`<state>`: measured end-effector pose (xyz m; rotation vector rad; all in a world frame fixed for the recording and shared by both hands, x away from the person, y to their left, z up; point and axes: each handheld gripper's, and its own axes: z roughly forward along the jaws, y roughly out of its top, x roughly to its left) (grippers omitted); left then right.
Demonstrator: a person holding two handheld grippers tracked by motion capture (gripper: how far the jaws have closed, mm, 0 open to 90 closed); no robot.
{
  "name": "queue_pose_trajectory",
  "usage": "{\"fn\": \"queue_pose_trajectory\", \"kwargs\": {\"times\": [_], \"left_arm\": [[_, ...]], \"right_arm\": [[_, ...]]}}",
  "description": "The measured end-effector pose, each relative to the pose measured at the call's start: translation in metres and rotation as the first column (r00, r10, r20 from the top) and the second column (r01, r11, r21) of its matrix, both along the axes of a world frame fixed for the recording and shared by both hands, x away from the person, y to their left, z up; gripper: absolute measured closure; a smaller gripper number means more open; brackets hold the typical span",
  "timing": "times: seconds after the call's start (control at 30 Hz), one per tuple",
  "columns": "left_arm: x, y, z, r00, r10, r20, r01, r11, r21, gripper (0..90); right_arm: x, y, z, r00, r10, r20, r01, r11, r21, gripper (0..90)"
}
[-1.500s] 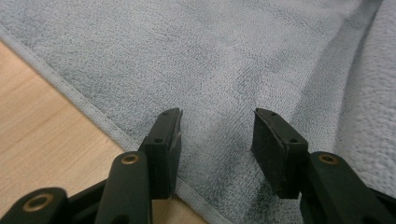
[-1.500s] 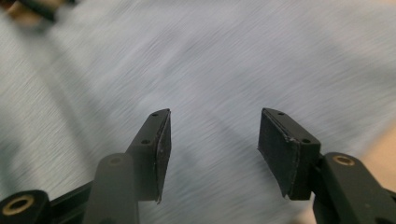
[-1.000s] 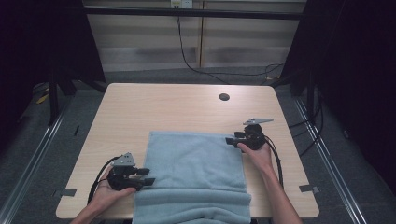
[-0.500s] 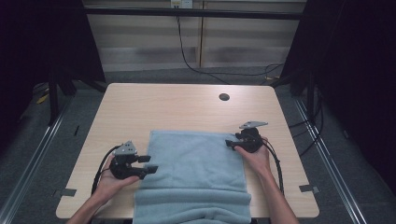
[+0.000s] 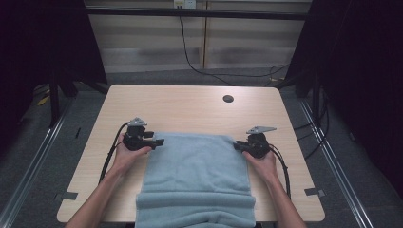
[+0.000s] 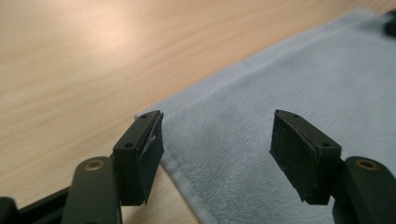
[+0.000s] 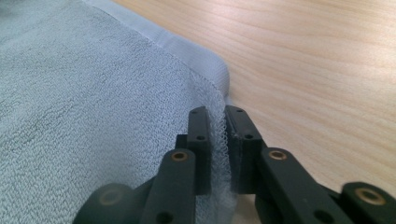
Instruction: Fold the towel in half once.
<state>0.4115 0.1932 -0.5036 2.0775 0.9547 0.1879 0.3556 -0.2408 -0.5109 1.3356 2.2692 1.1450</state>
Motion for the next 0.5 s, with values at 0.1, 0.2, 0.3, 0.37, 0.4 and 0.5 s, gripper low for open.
{"fn": "queue_pose_trajectory", "kwargs": {"times": [0.1,0.2,0.3,0.37,0.4,0.5], "left_arm": [[-0.003,-0.002,-0.005,0.9988,0.032,0.036,-0.034,0.9986,0.04,33.8],[-0.005,-0.004,-0.005,0.9981,0.037,0.05,-0.04,0.9976,0.056,33.3],[-0.007,-0.004,-0.005,0.9962,-0.002,0.087,-0.006,0.9952,0.097,38.6],[-0.01,-0.002,-0.003,0.9948,-0.062,0.081,0.055,0.9938,0.097,57.0],[-0.011,-0.002,-0.003,0.9938,-0.075,0.083,0.066,0.9929,0.099,60.2],[-0.014,0.001,-0.004,0.9927,-0.111,0.046,0.109,0.9927,0.053,78.4]], "right_arm": [[-0.001,0.002,0.001,0.9999,0.013,-0.006,-0.013,1.0,-0.002,83.7],[-0.002,0.004,0.0,0.9997,0.02,-0.015,-0.02,1.0,0.01,84.5],[-0.002,0.005,0.0,0.9996,0.023,-0.017,-0.023,1.0,0.02,84.7],[-0.002,0.006,0.0,0.9993,0.028,-0.025,-0.027,0.999,0.028,84.7],[-0.002,0.007,0.0,0.9989,0.036,-0.031,-0.035,0.999,0.037,84.7],[-0.003,0.011,0.0,0.9984,0.045,-0.035,-0.043,0.998,0.056,84.8]]}}
